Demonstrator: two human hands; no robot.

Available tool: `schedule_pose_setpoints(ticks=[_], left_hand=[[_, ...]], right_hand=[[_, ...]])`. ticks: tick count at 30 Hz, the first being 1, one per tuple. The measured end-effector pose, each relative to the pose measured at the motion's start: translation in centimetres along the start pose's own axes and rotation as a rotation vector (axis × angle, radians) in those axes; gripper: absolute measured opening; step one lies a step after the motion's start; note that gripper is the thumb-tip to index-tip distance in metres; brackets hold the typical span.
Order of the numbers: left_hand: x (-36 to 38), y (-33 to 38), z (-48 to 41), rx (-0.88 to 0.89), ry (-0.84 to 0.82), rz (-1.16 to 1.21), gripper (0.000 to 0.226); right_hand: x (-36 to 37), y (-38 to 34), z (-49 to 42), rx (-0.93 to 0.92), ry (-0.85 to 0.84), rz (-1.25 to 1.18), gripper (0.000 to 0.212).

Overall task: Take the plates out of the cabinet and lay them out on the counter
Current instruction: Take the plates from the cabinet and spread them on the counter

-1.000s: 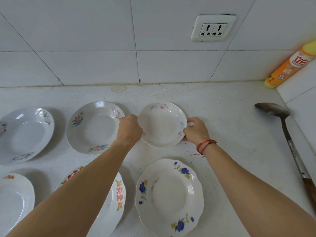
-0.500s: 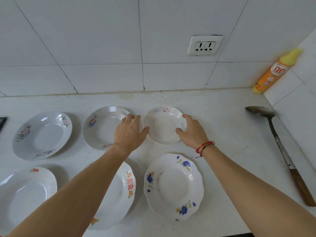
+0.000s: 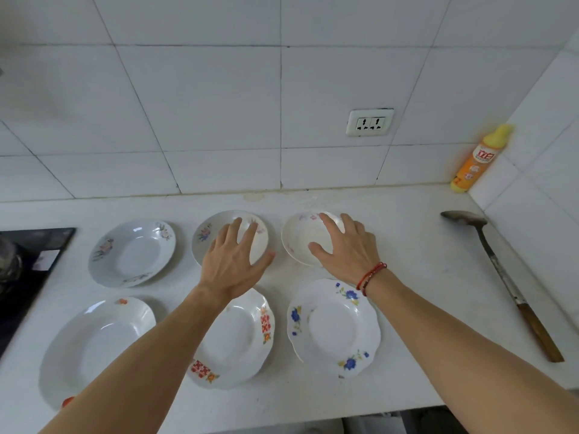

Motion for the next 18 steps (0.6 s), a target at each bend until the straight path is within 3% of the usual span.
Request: schedule_pose_setpoints(ticks=[7,18], left_hand=[[-2.5,0.0,1.6,0.001,0.057,0.023,0.087],[-1.8,-1.2,3.7,-0.071,0.05,-0.017,0.086]], right_hand=[[-0.9,-1.7,0.8,-0.035,0.008,0.01,0.077],[0.3,-2.1,1.6,-0.118,-0.036,0.058,0.068]])
Point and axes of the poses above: each hand's wrist, its own z-axis away from the middle knuckle, its own x-axis out of the palm, y = z × x, the point moved 9 cm from there along -z, towards the middle knuckle, and after that the axes turned 7 degrees about y, right-handed, at the moved point
